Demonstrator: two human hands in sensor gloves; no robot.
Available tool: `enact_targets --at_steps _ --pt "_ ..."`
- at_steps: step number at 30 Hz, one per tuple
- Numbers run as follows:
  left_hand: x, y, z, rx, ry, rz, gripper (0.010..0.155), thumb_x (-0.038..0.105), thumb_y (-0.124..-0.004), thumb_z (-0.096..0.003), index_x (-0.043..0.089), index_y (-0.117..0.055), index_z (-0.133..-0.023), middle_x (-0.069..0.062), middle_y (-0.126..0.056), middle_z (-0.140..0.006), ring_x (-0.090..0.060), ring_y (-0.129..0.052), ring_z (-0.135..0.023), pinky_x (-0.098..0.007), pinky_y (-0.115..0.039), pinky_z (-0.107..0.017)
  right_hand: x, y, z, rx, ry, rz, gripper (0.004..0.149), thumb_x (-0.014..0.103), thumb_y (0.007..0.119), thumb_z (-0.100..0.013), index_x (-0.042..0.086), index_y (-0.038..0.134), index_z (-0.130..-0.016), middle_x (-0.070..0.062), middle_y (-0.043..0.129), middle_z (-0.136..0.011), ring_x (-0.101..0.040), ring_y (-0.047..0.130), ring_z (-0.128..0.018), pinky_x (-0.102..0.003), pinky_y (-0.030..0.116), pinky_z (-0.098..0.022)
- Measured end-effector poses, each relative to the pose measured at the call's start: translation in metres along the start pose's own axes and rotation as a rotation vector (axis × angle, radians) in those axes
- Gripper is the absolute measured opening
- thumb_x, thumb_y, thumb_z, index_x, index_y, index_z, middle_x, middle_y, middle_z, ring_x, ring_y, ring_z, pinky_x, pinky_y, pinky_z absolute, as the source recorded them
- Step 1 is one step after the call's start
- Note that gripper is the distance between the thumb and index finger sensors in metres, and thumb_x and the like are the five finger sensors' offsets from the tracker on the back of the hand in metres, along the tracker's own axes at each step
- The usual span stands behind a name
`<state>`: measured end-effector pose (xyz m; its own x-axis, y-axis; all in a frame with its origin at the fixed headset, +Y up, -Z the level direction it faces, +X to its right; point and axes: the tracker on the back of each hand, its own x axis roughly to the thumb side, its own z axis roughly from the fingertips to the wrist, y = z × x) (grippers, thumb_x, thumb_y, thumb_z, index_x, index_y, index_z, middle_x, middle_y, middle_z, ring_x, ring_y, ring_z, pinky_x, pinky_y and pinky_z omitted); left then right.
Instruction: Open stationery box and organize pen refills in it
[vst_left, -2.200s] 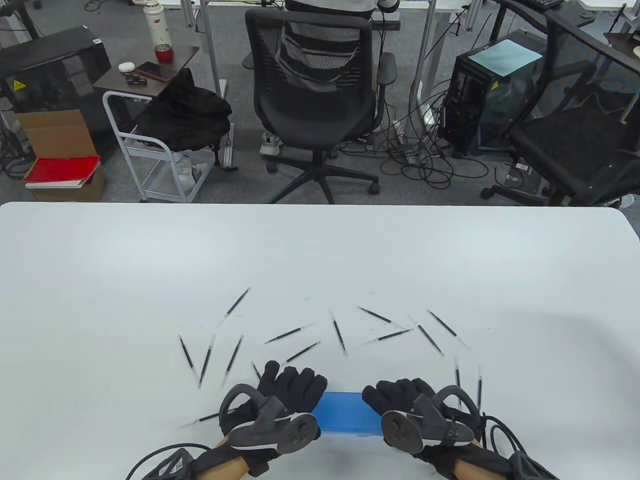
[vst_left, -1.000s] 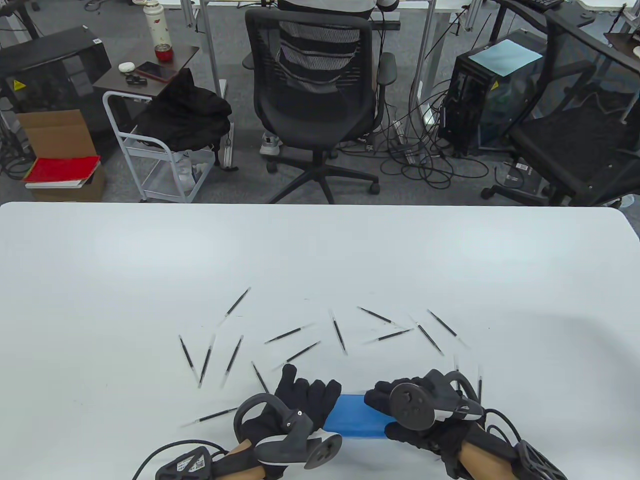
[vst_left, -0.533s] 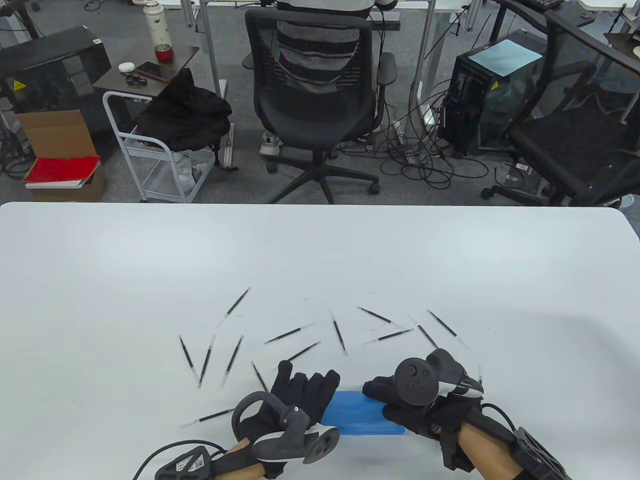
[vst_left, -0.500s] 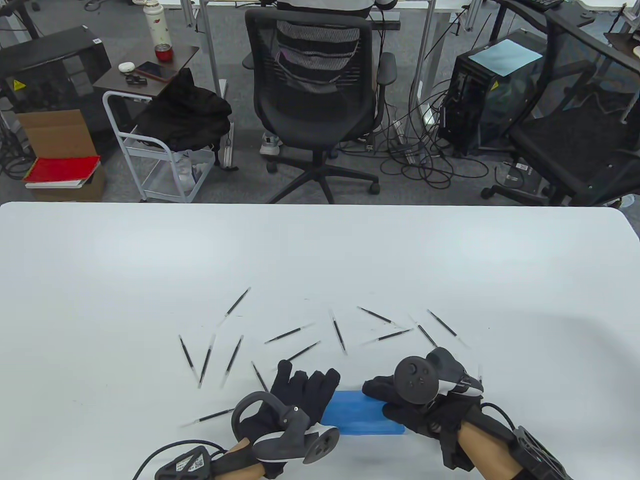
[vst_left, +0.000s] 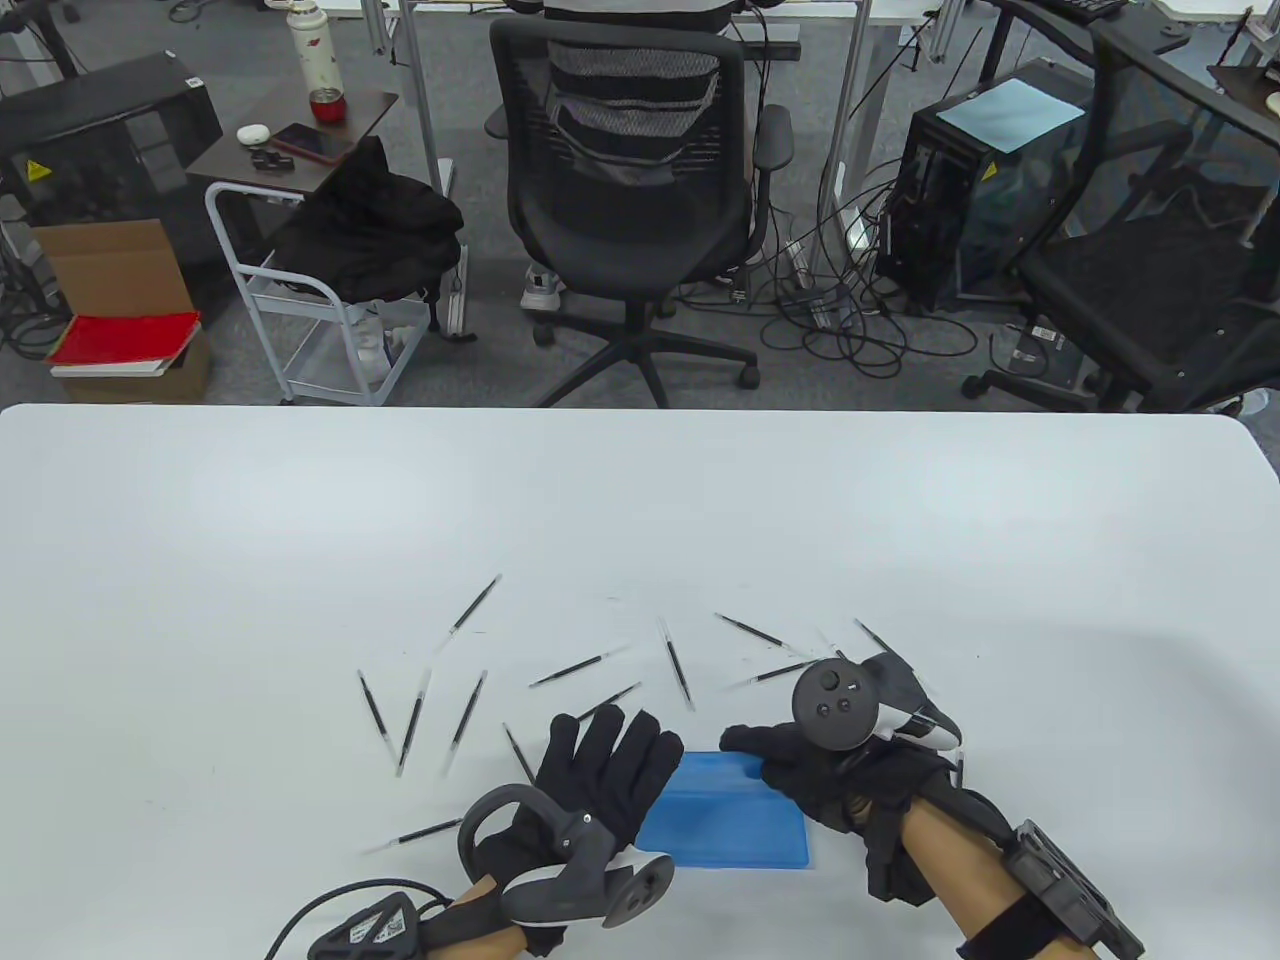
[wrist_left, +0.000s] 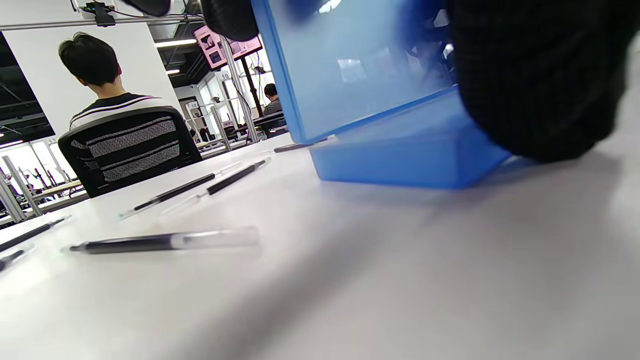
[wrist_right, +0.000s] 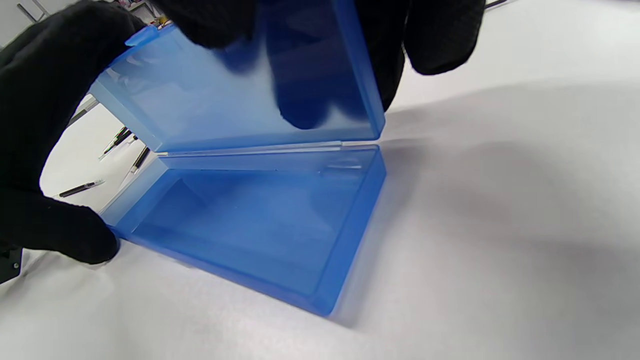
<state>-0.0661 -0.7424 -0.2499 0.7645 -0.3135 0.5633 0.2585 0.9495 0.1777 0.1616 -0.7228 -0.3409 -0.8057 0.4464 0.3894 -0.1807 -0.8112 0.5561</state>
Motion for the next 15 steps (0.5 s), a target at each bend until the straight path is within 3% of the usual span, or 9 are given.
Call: enact_targets --at_steps 9,15 --pt "-0.0004 -0.0002 0.0003 -0.009 -0.01 -0.002 0.12 0.066 -0.084 -0.0392 0.014 -0.011 -0.119 -0.015 -0.021 -0.129 -0.043 -0.037 -0.121 -0.07 -0.044 -0.082 -0.0044 -0.0022 -0.0036 0.002 0.017 -0.038 0.059 0.034 0.067 -0.055 0.029 0.063 -0.114 -0.013 0.086 -0.11 -0.044 0.081 -0.098 -0.062 0.063 -0.075" --pt "-0.0052 -0.0015 -0.0016 -0.033 -0.013 0.032 0.12 0.068 -0.083 -0.0393 0.018 -0.009 -0.12 -0.012 -0.017 -0.13 -0.042 -0.034 -0.122 -0.069 -0.043 -0.083 -0.0007 -0.0079 0.0059 -0.05 0.033 0.033 0.058 0.036 0.069 -0.056 0.027 0.063 -0.114 -0.013 0.083 -0.111 -0.044 0.08 -0.098 -0.061 0.063 -0.075"
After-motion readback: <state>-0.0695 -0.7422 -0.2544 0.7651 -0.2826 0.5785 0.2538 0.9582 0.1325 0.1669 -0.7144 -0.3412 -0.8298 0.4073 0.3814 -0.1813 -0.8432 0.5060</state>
